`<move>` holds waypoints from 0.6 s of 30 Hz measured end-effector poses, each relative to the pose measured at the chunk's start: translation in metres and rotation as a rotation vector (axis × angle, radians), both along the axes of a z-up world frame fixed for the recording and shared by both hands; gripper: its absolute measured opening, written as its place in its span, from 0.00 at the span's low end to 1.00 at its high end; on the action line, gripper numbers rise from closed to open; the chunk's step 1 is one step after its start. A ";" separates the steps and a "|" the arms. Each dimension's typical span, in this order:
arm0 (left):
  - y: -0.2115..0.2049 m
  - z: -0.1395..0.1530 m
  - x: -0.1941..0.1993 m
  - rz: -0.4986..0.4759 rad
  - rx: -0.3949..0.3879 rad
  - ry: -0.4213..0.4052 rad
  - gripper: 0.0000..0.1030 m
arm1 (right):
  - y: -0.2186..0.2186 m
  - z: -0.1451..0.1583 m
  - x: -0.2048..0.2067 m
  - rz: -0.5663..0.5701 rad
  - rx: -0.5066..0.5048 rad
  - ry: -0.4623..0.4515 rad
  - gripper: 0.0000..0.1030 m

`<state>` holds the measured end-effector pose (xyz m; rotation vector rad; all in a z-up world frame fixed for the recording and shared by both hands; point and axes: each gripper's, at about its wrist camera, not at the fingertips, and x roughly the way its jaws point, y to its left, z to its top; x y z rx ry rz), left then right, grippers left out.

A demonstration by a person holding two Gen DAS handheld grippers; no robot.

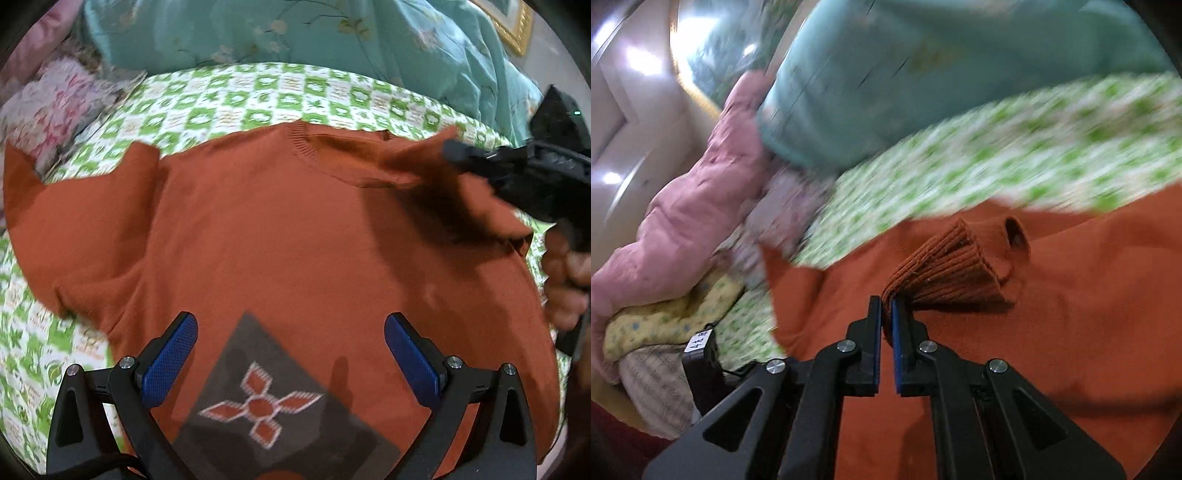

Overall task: Fold small clothes
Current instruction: 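Grasp the sleeve cuff of the orange sweater with the right gripper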

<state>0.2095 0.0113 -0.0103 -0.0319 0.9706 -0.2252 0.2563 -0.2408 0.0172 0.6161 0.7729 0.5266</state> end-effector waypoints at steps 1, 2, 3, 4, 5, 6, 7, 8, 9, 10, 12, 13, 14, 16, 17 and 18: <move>0.006 0.000 -0.002 0.004 -0.014 0.005 0.98 | 0.017 -0.005 0.005 0.025 0.004 0.013 0.06; 0.010 -0.001 -0.002 0.007 -0.021 0.010 0.98 | 0.033 -0.011 0.011 0.055 0.009 0.027 0.06; 0.014 -0.001 -0.003 0.009 -0.025 0.012 0.98 | 0.043 -0.014 0.015 0.077 0.022 0.038 0.06; 0.018 -0.002 -0.005 0.012 -0.028 0.013 0.98 | 0.055 -0.018 0.018 0.103 0.039 0.047 0.06; 0.020 -0.002 -0.005 0.013 -0.030 0.013 0.98 | 0.066 -0.021 0.017 0.126 0.047 0.059 0.06; 0.023 -0.003 -0.005 0.016 -0.031 0.014 0.98 | 0.077 -0.026 0.020 0.150 0.039 0.078 0.06; 0.025 -0.004 -0.005 0.019 -0.034 0.017 0.98 | 0.085 -0.029 0.022 0.153 0.032 0.092 0.07; 0.026 -0.006 -0.004 0.020 -0.035 0.020 0.98 | 0.090 -0.033 0.024 0.155 0.034 0.108 0.10; 0.027 -0.007 -0.004 0.020 -0.040 0.023 0.98 | 0.092 -0.039 0.026 0.157 0.047 0.134 0.11; 0.027 -0.008 -0.002 0.019 -0.042 0.027 0.98 | 0.094 -0.043 0.027 0.151 0.057 0.161 0.15; 0.024 -0.011 0.004 0.014 -0.048 0.037 0.98 | 0.095 -0.046 0.026 0.140 0.071 0.192 0.27; 0.022 -0.013 0.009 0.008 -0.053 0.040 0.98 | 0.093 -0.045 0.020 0.135 0.070 0.183 0.30; 0.020 -0.014 0.012 0.004 -0.055 0.041 0.98 | 0.092 -0.044 0.017 0.131 0.070 0.175 0.31; 0.010 -0.019 0.025 -0.007 -0.054 0.043 0.98 | 0.084 -0.039 0.006 0.107 0.075 0.160 0.33; 0.004 -0.022 0.033 -0.010 -0.049 0.048 0.98 | 0.075 -0.036 -0.002 0.082 0.072 0.149 0.33; 0.000 -0.025 0.041 -0.009 -0.044 0.052 0.98 | 0.067 -0.033 -0.009 0.055 0.064 0.143 0.33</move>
